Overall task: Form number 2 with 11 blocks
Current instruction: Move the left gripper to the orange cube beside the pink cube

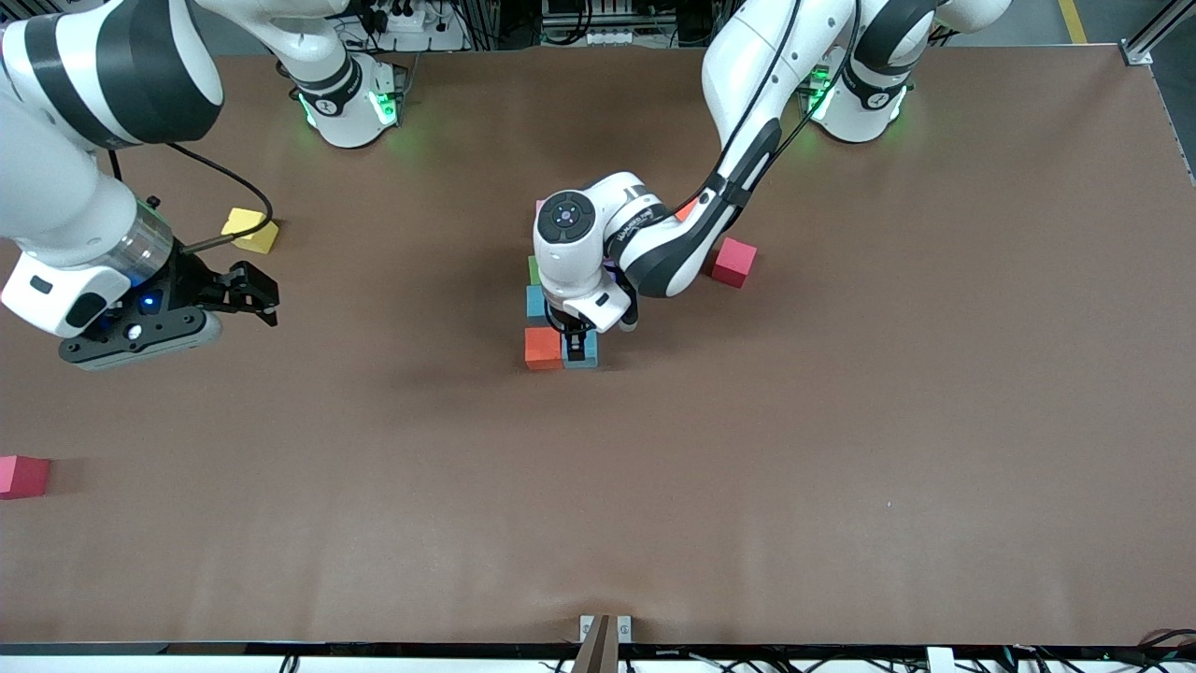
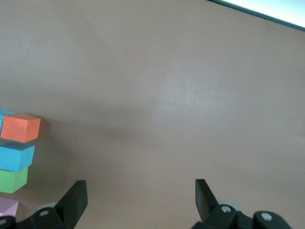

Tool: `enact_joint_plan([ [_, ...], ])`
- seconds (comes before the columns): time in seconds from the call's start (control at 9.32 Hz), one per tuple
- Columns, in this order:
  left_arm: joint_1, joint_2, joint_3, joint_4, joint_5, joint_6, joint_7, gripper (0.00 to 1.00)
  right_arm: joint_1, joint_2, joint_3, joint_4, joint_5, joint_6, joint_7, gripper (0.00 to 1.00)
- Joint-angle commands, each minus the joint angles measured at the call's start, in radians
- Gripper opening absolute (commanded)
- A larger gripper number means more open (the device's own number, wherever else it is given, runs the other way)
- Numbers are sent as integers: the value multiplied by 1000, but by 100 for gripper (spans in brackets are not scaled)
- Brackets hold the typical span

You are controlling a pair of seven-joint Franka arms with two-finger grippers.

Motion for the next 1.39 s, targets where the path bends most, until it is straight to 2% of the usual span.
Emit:
enact_joint_plan([
  [0.0, 7, -52, 9, -12, -2, -34, 28, 76, -15, 11, 12, 30, -20, -27, -2, 100],
  [0.21, 16, -85, 9, -32, -5, -102, 102, 76, -18, 14, 12, 30, -20, -24, -1, 100],
  [0.43, 66, -156, -4, -133, -8, -121, 137, 76, -24, 12, 13, 30, -20, -26, -2, 100],
  [0.54, 89, -227, -20, -236, -17, -100, 189, 76, -24, 12, 13, 33, -28, -26, -2, 100],
  [0.75, 193, -374, -98, -444, -19, -23, 284, 76, -24, 12, 12, 43, -34, -27, -2, 100],
  [1.07, 408, -448, -275, -633, -16, 7, 436, 76, -24, 12, 12, 43, -34, -28, -1, 100],
  [1.29, 467, -543, -318, -819, -16, 96, 511, 76, -24, 12, 12, 45, -35, -26, -2, 100],
])
